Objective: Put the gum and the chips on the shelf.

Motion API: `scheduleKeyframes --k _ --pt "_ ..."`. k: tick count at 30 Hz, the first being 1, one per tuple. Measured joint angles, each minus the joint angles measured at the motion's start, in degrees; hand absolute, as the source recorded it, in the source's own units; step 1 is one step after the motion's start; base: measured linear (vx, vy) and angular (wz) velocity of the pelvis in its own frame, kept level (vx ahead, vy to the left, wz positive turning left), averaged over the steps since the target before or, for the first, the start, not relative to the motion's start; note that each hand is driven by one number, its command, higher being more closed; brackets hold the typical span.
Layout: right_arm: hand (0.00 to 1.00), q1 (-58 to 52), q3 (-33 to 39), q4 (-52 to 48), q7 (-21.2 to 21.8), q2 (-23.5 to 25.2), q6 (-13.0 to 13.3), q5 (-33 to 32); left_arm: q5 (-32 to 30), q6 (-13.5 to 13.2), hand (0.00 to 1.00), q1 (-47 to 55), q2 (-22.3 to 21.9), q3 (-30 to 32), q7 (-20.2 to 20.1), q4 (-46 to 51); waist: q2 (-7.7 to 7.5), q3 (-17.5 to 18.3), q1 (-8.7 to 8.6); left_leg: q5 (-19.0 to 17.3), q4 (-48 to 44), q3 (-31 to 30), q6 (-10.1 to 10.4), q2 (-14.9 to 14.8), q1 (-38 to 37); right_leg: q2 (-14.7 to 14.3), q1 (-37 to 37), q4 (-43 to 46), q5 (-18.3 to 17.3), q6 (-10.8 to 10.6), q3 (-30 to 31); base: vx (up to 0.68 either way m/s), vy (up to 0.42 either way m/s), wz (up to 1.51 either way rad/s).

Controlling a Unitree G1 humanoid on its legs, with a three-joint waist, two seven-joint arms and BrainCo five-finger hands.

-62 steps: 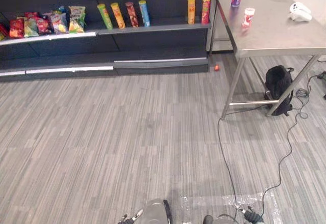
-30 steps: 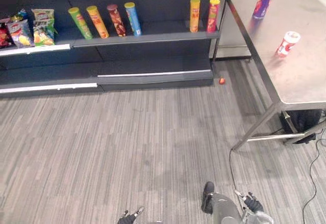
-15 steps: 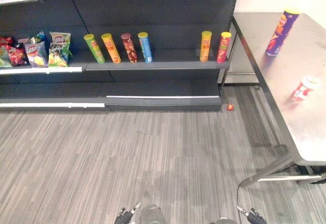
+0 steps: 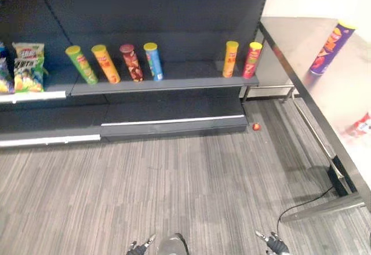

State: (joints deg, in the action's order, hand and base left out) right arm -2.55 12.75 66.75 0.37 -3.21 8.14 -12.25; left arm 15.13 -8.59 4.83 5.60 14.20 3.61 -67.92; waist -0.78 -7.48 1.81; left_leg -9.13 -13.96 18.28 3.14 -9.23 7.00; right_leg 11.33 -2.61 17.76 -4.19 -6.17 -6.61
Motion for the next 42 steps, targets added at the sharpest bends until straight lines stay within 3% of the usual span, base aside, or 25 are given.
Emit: scheduleKeyframes --k 1,2,3,4,5,7,8,11,12,13,14,17,19,21,23,24,25,26,29,31,35,36,38,39,42 --pt "0.00 0.14 0.38 -0.20 0.08 -0.07 0.07 -0.03 -0.27 0.01 0.00 0.13 0.73 -1.57 -0.09 -0.40 -0.63 -0.46 -0.17 -0.01 2.19 0.20 -0.08 0.79 -2.01 1.11 4.36 8.46 0.22 -0.44 1.13 0.05 0.142 -0.84" --pt "0.00 0.40 0.39 -0.62 0.15 0.09 0.08 -0.16 -0.87 0.45 0.00 0.54 1.92 -3.47 -0.10 -0.53 -2.43 -1.73 -0.27 -0.02 4.19 2.22 -0.06 2.29 -5.99 3.75 9.23 19.73 2.36 -3.65 2.21 0.02 0.107 -0.62" --pt "0.00 0.43 0.38 -0.62 0.17 0.16 0.09 -0.17 -1.38 0.58 0.00 0.84 2.62 -4.17 -0.05 -0.53 -2.76 -2.30 -0.42 -0.13 4.77 3.00 -0.08 2.85 -7.65 4.88 10.76 23.50 4.27 -4.60 2.62 0.07 0.074 -0.51" --pt "0.00 0.22 0.37 -0.64 0.17 0.06 0.09 -0.17 -2.45 0.96 0.00 1.60 3.42 -5.68 -0.08 -0.44 -3.89 -2.33 -1.35 -0.69 5.82 3.38 -0.24 3.66 -10.69 6.68 12.09 28.59 8.10 -3.59 2.00 0.13 0.045 -0.23" --pt "0.00 0.17 0.54 -0.54 0.16 -0.03 0.07 -0.17 -2.75 1.31 0.00 1.67 3.70 -5.96 -0.07 -0.44 -4.27 -2.41 -1.84 -0.79 6.73 3.81 -0.21 3.90 -12.42 8.15 13.28 31.93 8.33 -2.19 0.28 0.18 0.034 -0.35" --pt "0.00 0.87 0.87 -0.53 0.14 -0.42 0.06 -0.21 -2.82 1.71 0.00 1.56 3.72 -5.94 0.08 -0.54 -4.13 -2.46 -1.93 -1.45 7.72 6.42 0.12 3.51 -13.47 10.45 18.18 34.30 -1.62 1.38 -7.88 0.16 0.000 -0.49" --pt "0.00 1.48 0.91 -0.53 0.15 -0.57 0.07 -0.24 -2.82 1.72 0.00 1.48 3.71 -5.89 0.09 -0.56 -3.85 -2.56 -2.50 -1.68 7.91 7.13 0.45 3.08 -13.54 10.41 18.96 31.11 -3.75 2.40 -12.75 0.18 -0.050 -0.45" --pt "0.00 2.42 2.36 -0.34 0.13 -0.90 -0.16 -0.07 -2.92 1.80 0.00 1.03 2.99 -5.65 0.07 -0.53 -2.18 -3.67 -3.05 -1.91 7.97 10.51 1.71 0.98 -14.99 6.12 18.57 9.70 -2.99 3.21 -26.40 0.28 -0.110 -0.46" --pt "0.00 2.42 2.59 -0.35 0.09 -0.75 -0.26 0.05 -2.96 1.81 0.00 0.96 2.89 -5.28 -0.02 -0.53 -2.07 -3.88 -3.03 -1.96 8.52 11.72 2.89 1.09 -16.29 3.94 17.87 -1.87 2.26 2.88 -29.10 0.33 -0.130 -0.45" --pt "0.00 2.14 2.68 -0.33 0.09 -0.77 -0.31 0.14 -3.08 1.84 0.00 1.27 2.88 -5.04 -0.05 -0.61 -2.16 -3.91 -3.19 -2.05 9.22 11.95 3.79 1.53 -17.27 3.32 17.18 -5.65 8.23 4.75 -29.18 0.37 -0.155 -0.39" --pt "0.00 2.16 3.14 -0.37 0.02 -1.87 -0.40 0.68 -3.20 1.78 0.00 0.37 1.49 -4.66 -0.07 -1.04 0.23 -4.60 -3.15 -1.28 11.17 12.72 5.47 0.21 -19.40 0.81 15.55 -6.67 8.90 9.47 -30.06 0.26 -0.116 -0.24" --pt "0.00 2.05 4.99 -0.38 0.01 -3.48 -0.49 1.19 -4.68 1.61 0.00 -1.23 -0.64 -4.66 -0.22 -1.03 3.26 -5.06 -3.26 -0.20 14.32 12.98 6.89 -0.74 -22.40 0.61 17.13 1.35 0.36 8.53 -29.63 0.30 -0.121 -0.16" --pt "0.00 1.22 4.63 -0.34 0.09 -3.19 -0.63 2.59 -4.93 1.60 0.00 -1.16 -0.35 -4.71 -0.71 -0.90 2.35 -4.43 -3.24 0.12 10.91 12.39 7.53 -1.66 -23.12 1.52 17.01 5.66 -3.94 8.06 -29.06 0.22 -0.162 -0.07" --pt "0.00 0.44 4.07 -0.33 0.11 -2.50 -0.57 3.35 -4.93 1.59 0.00 -1.31 0.88 -4.81 -0.99 -0.02 0.69 -4.00 -3.26 0.11 -1.51 11.06 7.51 -4.61 -18.06 1.58 15.39 4.53 -5.35 8.24 -29.58 0.14 -0.170 0.08" --pt "0.00 0.07 3.42 0.81 0.05 -3.06 -0.66 3.32 -4.88 1.61 0.00 -1.30 0.60 -4.88 -1.13 0.74 2.01 -3.57 -3.21 2.01 -18.68 8.09 7.53 -10.52 -11.15 -1.33 12.53 1.14 -5.20 8.05 -29.79 0.16 -0.151 -0.18" --pt "0.00 0.07 2.58 1.74 0.07 -3.74 -0.68 3.27 -4.59 1.64 0.00 -1.25 0.36 -4.80 -1.14 0.67 3.03 -3.52 -3.19 6.85 -27.08 5.84 8.08 -13.34 -8.46 -3.49 10.19 -0.74 -5.25 8.23 -28.19 0.17 -0.083 -0.56" --pt "0.00 0.03 2.53 1.72 0.05 -3.75 -0.66 3.26 -4.54 1.62 0.00 -1.14 0.33 -4.78 -1.14 0.63 3.16 -3.44 -3.16 9.29 -30.03 5.06 8.04 -14.01 -7.63 -4.12 9.30 -1.48 -5.25 8.33 -27.08 0.21 -0.029 -0.76" --pt "0.00 0.04 2.53 1.70 -0.01 -3.76 -0.61 3.26 -3.99 1.63 0.00 -1.07 0.30 -4.71 -1.12 0.55 2.93 -3.56 -3.04 8.20 -33.92 4.31 8.58 -14.02 -6.54 -4.98 8.64 -2.53 -5.10 8.64 -24.45 0.21 0.033 -0.96" --pt "0.00 -0.29 2.66 1.69 -0.15 -3.58 -0.55 2.14 -3.93 1.62 0.00 -0.91 -0.38 -2.62 -0.73 0.49 2.74 -3.49 -2.96 -1.83 -37.74 5.60 6.32 -10.20 -3.10 -5.82 6.07 -4.61 -4.66 9.30 -15.54 0.21 0.100 -1.07" --pt "0.00 -0.75 2.67 1.66 -0.17 -3.57 -0.53 2.12 -3.78 1.49 0.00 -0.10 -0.48 -1.89 -0.49 0.79 2.69 -3.50 -2.53 -4.38 -32.84 6.36 4.24 -7.90 -1.23 -5.80 4.91 -4.79 -4.64 9.22 -9.48 0.20 0.177 -1.37" --pt "0.00 -2.22 3.10 1.05 -0.25 -3.58 -0.39 2.13 -2.41 1.60 0.00 1.65 -1.77 -0.30 0.03 0.00 3.34 -3.13 -1.84 0.24 0.12 -0.39 1.42 -5.43 -1.90 -5.45 4.78 -5.84 -4.28 4.06 2.78 0.20 0.363 -1.81" --pt "0.00 -3.16 3.17 0.86 -0.33 -3.88 -0.38 2.13 -2.33 1.54 0.00 2.03 -2.26 -0.22 0.13 -0.03 4.10 -2.70 -1.68 3.23 4.56 -2.96 2.70 -5.46 -2.24 -5.64 5.14 -5.64 -4.39 2.42 4.62 0.18 0.423 -1.31" --pt "0.00 -5.04 3.11 0.84 -0.58 -3.58 -0.52 2.13 -2.33 1.36 0.00 2.81 -2.33 -0.17 0.26 -0.19 4.71 -1.24 -2.22 5.39 4.95 -2.62 3.80 -3.02 -3.19 -3.86 4.62 -6.61 -3.00 -0.39 5.92 0.27 0.416 -0.89" --pt "0.00 -6.14 3.19 0.75 -0.63 -2.82 -0.46 2.12 -2.28 1.10 0.00 2.83 -1.52 -0.10 0.41 -0.42 3.39 -1.00 -3.31 4.05 5.01 -1.87 3.57 -1.16 -3.82 -2.28 4.22 -6.48 -2.84 -0.44 4.53 0.28 0.298 -0.52" --pt "0.00 -6.33 4.74 1.78 -0.87 -1.85 -0.42 2.12 -2.26 0.85 0.00 2.30 -0.75 0.22 0.33 -0.50 1.55 -0.52 -3.18 2.52 1.28 -4.05 3.22 3.25 -3.84 0.78 3.05 -9.98 -2.21 -0.84 5.02 0.24 0.250 -0.27"
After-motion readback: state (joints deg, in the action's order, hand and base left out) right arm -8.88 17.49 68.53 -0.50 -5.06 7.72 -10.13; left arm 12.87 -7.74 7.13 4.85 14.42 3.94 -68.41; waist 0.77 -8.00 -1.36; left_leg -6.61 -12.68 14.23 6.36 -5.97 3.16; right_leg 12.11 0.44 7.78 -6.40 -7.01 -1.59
